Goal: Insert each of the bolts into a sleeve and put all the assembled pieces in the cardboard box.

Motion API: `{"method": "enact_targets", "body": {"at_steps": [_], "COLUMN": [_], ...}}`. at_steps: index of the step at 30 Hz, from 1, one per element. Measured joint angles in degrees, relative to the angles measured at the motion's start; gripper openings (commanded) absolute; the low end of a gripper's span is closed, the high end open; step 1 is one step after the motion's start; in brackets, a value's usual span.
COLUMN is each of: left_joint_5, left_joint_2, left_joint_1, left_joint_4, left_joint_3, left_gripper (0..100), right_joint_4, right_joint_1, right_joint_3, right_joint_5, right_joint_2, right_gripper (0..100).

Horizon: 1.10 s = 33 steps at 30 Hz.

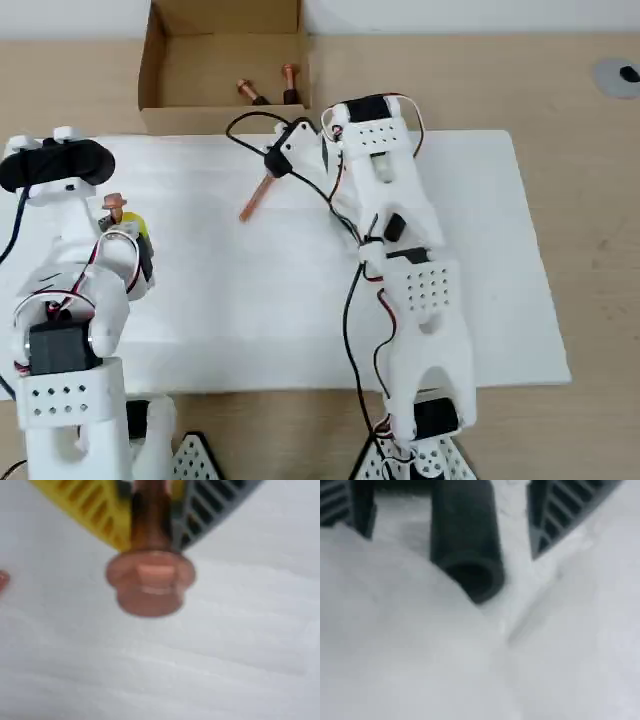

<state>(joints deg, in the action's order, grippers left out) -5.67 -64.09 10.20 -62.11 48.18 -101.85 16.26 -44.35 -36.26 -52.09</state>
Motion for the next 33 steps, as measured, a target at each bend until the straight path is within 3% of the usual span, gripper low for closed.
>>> {"method": "enact_targets", "body": {"at_steps": [12,21,26,33], "left_joint_5": [0.0,0.0,0.0,0.0], "left_joint_2": [0.0,0.0,0.0,0.0], "left_joint_1": [0.0,0.0,0.0,0.0], "left_joint_4": [-1.1,-1.1,-1.1,-1.1], "left_joint_3": [0.0,0.0,0.0,0.0], "left_gripper": [1,1,1,1], "right_joint_4": [0.1,0.0,-0.1,0.3], "right_joint_1": [0.2,0.0,0.0,-0.3], "right_joint_3": [1.7,2.4,2.4,2.2], "right_joint_5": [-0.2,-10.5,-11.7,-11.8], "right_joint_2": [0.1,0.3,0.3,0.3], "right_gripper": [23.5,23.5,23.4,14.2]}}
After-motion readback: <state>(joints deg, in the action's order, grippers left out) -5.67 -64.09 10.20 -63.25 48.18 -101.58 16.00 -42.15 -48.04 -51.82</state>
